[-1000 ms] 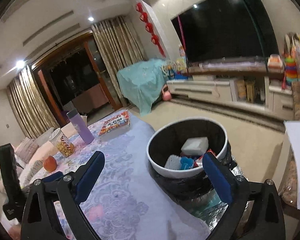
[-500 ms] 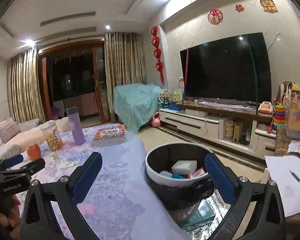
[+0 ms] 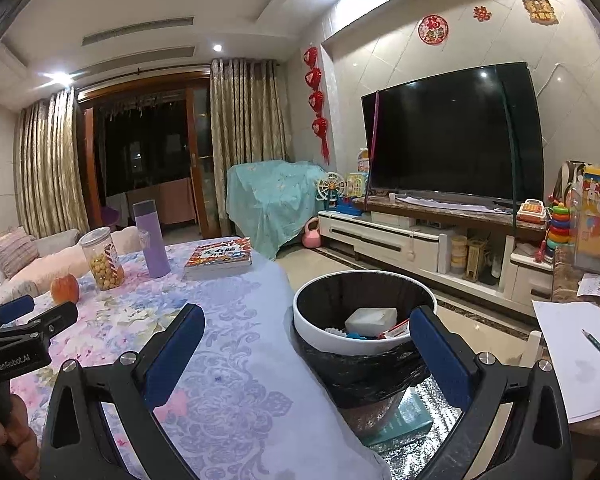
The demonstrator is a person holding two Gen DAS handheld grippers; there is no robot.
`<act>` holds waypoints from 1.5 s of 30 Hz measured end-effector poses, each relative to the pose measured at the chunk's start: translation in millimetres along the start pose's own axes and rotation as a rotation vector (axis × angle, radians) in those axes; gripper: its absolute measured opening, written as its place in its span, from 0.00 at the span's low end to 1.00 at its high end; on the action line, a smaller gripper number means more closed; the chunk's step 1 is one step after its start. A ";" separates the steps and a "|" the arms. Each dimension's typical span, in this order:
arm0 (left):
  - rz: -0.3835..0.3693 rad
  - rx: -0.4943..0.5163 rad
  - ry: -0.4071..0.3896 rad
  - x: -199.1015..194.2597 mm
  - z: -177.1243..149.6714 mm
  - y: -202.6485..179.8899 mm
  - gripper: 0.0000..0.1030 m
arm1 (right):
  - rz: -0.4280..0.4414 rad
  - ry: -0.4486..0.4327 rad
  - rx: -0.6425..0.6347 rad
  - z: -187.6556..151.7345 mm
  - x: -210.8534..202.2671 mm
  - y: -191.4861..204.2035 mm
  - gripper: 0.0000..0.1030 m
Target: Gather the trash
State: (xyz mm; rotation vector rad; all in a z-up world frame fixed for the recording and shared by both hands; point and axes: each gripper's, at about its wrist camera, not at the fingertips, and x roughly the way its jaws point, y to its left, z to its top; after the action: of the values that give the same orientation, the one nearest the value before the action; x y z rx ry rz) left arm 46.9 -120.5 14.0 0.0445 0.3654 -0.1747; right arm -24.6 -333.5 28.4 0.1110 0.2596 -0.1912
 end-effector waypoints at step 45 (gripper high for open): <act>0.001 0.029 -0.047 -11.4 -1.7 -5.7 1.00 | 0.015 -0.018 0.018 2.7 -6.0 -0.8 1.00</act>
State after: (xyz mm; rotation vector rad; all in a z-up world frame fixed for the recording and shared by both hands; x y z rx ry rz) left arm 34.8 -124.2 16.5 0.0697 0.3163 -0.1794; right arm -29.8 -333.6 32.5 0.1288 0.2389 -0.1800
